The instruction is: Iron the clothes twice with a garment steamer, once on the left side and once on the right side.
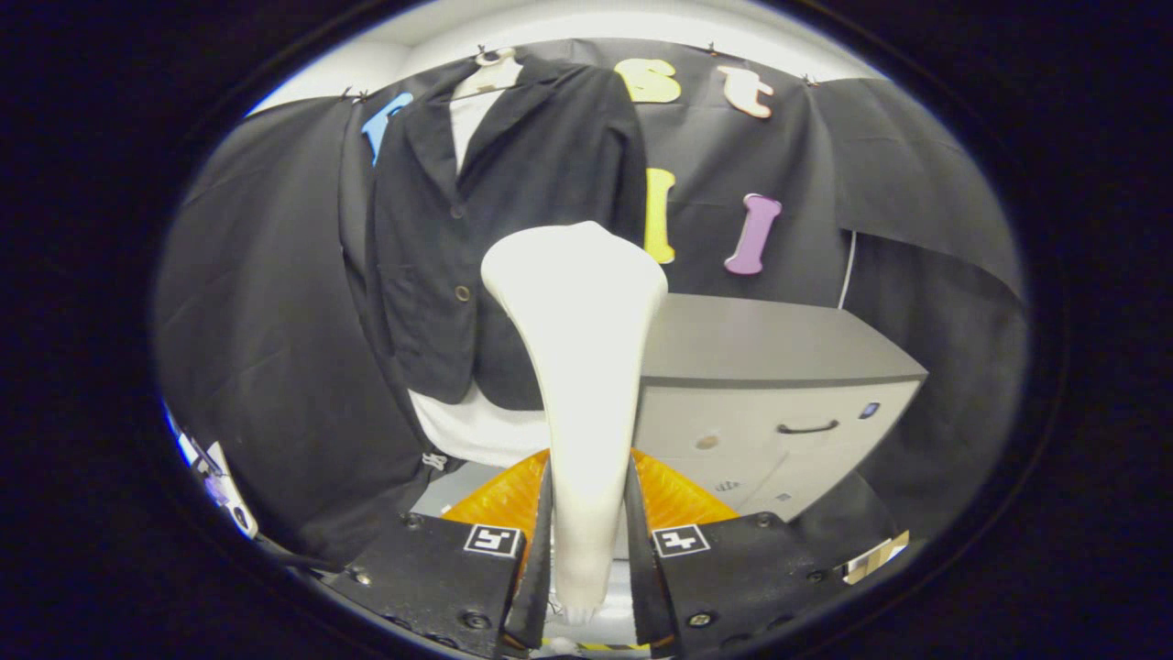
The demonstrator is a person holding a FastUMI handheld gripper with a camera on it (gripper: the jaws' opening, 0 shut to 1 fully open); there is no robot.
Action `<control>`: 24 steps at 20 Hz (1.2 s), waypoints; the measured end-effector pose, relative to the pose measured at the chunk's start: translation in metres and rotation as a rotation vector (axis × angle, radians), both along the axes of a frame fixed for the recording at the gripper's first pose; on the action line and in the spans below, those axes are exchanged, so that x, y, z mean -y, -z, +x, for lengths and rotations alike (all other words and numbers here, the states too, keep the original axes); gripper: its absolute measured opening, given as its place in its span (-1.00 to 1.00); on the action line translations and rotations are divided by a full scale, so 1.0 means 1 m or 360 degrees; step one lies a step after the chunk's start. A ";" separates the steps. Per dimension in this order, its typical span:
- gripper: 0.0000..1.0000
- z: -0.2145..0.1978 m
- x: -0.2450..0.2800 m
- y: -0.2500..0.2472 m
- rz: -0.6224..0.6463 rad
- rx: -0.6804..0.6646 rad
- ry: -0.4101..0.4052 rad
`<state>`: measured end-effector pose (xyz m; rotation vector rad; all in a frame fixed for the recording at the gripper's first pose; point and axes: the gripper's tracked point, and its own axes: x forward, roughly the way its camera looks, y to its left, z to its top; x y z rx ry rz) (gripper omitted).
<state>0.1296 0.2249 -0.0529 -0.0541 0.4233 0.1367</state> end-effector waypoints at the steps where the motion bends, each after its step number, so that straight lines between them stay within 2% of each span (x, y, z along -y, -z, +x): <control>1: -0.22 -0.010 0.023 0.001 -0.0003 0.0005 0.0016; 7: -0.22 -0.068 0.153 0.019 -0.0024 -0.0014 0.0112; 11: -0.22 -0.104 0.213 0.045 -0.0024 -0.0080 0.0113; 17: -0.22 -0.134 0.256 0.071 0.0031 -0.0141 0.0121; 24: -0.22 -0.147 0.268 0.090 0.0025 -0.0134 0.0146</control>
